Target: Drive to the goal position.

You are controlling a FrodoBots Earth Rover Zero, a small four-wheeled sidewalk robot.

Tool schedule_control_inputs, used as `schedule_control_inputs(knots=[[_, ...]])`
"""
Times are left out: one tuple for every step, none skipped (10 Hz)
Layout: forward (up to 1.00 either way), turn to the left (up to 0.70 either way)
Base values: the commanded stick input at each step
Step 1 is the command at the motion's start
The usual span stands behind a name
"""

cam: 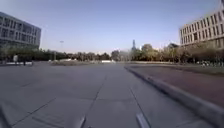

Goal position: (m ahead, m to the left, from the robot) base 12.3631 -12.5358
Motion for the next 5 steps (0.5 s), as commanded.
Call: schedule_control_inputs(knots=[[0.6, -0.12], [0.6, -0.06], [0.6, 0.0], [0.6, 0.0], [0.6, 0.0]])
